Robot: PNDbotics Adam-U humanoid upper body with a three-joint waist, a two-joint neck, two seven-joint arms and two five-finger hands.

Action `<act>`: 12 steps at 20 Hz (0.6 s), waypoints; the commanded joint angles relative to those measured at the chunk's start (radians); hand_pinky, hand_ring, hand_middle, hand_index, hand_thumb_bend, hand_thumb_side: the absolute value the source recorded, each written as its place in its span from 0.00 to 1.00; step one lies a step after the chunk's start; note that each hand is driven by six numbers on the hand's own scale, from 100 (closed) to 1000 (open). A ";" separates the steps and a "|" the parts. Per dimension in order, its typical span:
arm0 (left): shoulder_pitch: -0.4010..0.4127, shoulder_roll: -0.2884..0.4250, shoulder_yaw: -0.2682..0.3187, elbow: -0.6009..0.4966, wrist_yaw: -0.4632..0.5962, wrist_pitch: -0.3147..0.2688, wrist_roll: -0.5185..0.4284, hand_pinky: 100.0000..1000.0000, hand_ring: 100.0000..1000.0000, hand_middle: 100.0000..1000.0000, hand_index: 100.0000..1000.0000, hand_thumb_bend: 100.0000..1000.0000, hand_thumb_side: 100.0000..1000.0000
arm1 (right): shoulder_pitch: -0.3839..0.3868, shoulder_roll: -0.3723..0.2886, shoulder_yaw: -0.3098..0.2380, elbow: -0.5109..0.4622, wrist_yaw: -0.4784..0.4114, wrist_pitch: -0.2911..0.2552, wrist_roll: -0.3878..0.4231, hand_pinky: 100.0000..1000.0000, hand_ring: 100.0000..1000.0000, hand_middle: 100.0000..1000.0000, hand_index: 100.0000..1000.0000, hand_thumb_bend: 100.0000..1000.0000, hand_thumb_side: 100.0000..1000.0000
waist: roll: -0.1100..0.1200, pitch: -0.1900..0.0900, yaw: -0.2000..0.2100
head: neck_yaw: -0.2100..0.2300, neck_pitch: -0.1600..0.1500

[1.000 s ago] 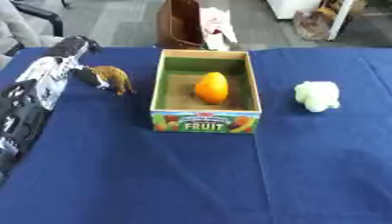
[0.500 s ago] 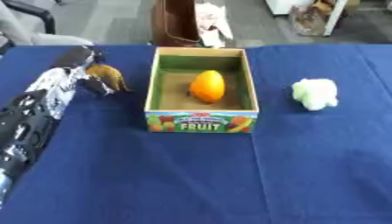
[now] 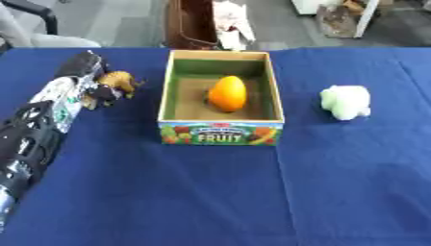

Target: Pick up objects on the table and place them in the box.

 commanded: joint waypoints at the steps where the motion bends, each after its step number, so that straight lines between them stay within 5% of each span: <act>1: -0.015 0.035 0.011 -0.055 0.018 0.019 -0.005 0.39 0.11 0.06 0.30 0.37 0.16 | -0.013 -0.022 -0.004 -0.008 0.003 -0.003 0.001 0.50 0.68 0.60 0.69 0.00 0.00 | -0.002 -0.022 0.003 | -0.001 -0.009; 12: -0.028 0.072 -0.044 -0.401 0.132 0.020 -0.091 0.39 0.11 0.07 0.31 0.39 0.18 | -0.006 -0.021 -0.004 -0.006 0.004 -0.002 0.003 0.50 0.68 0.60 0.69 0.00 0.00 | -0.001 -0.044 0.011 | -0.001 0.001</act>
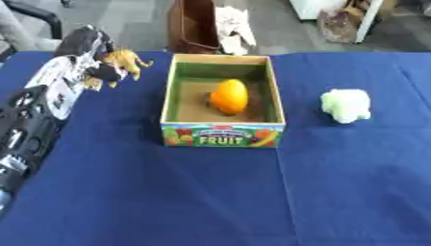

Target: Pick up objects on the table and place them in the box.

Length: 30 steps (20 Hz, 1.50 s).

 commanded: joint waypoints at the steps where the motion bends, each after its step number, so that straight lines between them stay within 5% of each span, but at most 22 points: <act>1: -0.035 0.030 -0.035 -0.127 0.022 -0.023 -0.034 0.40 0.12 0.07 0.31 0.40 0.18 | -0.008 -0.020 -0.003 -0.011 0.004 -0.002 0.004 0.50 0.68 0.60 0.69 0.00 0.00 | -0.001 -0.020 -0.003 | 0.000 0.001; 8: -0.088 -0.033 -0.152 -0.258 0.015 -0.097 -0.132 0.41 0.13 0.08 0.30 0.41 0.19 | -0.008 -0.017 0.001 -0.010 0.002 -0.002 0.007 0.50 0.68 0.60 0.69 0.00 0.00 | -0.005 -0.024 -0.012 | 0.008 0.003; 16: -0.102 -0.122 -0.241 -0.214 -0.020 -0.155 -0.196 0.42 0.15 0.10 0.33 0.43 0.19 | -0.010 -0.014 0.004 -0.010 0.002 -0.002 0.011 0.50 0.68 0.60 0.69 0.00 0.00 | -0.006 -0.021 -0.020 | 0.012 0.001; 30: -0.067 -0.189 -0.250 -0.080 -0.054 -0.162 -0.136 0.46 0.29 0.24 0.45 0.51 0.20 | -0.013 -0.009 0.005 -0.009 0.000 -0.002 0.013 0.50 0.68 0.60 0.69 0.00 0.00 | -0.010 -0.013 -0.022 | 0.014 -0.009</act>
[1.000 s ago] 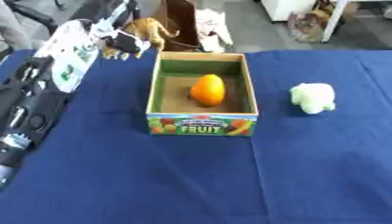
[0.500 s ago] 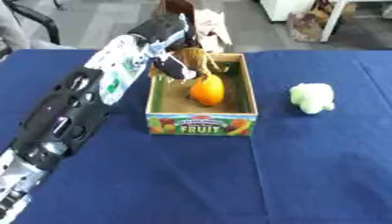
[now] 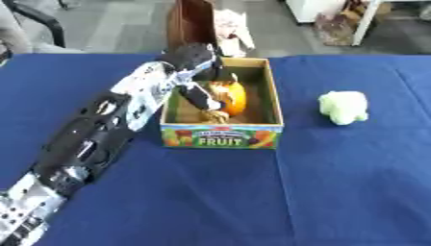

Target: Pick up objects on the table and place them in the box.

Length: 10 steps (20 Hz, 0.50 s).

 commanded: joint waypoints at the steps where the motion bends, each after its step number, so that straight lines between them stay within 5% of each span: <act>1: -0.011 0.007 0.022 0.011 -0.008 0.011 0.030 0.47 0.33 0.28 0.49 0.59 0.21 | -0.012 -0.017 -0.002 -0.010 0.000 -0.002 0.003 0.50 0.68 0.60 0.69 0.00 0.00 | -0.003 -0.013 -0.001 | 0.003 -0.009; 6: 0.008 0.014 0.040 0.036 0.012 0.012 0.000 0.56 0.48 0.48 0.68 0.83 0.18 | -0.013 -0.016 -0.003 -0.010 0.000 -0.002 0.003 0.50 0.68 0.60 0.69 0.00 0.00 | -0.003 -0.013 0.001 | 0.000 -0.012; 10: 0.021 0.038 0.070 0.027 0.058 0.001 -0.081 0.63 0.58 0.60 0.77 0.80 0.09 | -0.011 -0.018 -0.005 -0.009 0.001 -0.002 0.002 0.50 0.68 0.60 0.69 0.00 0.00 | -0.002 -0.014 0.006 | -0.003 -0.012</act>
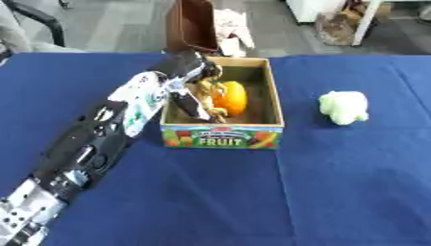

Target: Pick up objects on the table and place them in the box.

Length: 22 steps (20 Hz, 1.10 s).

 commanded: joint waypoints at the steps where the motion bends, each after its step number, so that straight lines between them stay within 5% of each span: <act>1: -0.007 0.044 0.040 -0.028 0.040 -0.001 -0.052 0.65 0.62 0.64 0.78 0.79 0.06 | -0.010 -0.018 -0.005 -0.009 0.001 -0.002 0.001 0.50 0.68 0.60 0.69 0.00 0.00 | -0.001 -0.015 0.004 | -0.003 -0.011; 6: 0.022 0.091 0.120 -0.123 0.107 0.075 0.012 0.72 0.71 0.72 0.78 0.79 0.08 | -0.009 -0.021 -0.007 -0.008 0.002 -0.001 0.000 0.50 0.68 0.60 0.69 0.00 0.00 | 0.001 -0.018 0.013 | -0.010 -0.011; 13: 0.114 0.157 0.212 -0.326 0.293 0.194 0.186 0.67 0.65 0.67 0.76 0.79 0.03 | -0.031 -0.052 -0.009 -0.007 0.007 -0.004 -0.003 0.50 0.68 0.60 0.69 0.00 0.00 | 0.004 -0.019 0.026 | -0.025 -0.009; 22: 0.299 0.177 0.287 -0.586 0.577 0.214 0.305 0.62 0.59 0.63 0.74 0.78 0.00 | -0.163 -0.177 0.017 0.048 0.058 -0.019 0.032 0.52 0.71 0.63 0.72 0.00 0.00 | 0.010 -0.024 0.057 | -0.049 -0.005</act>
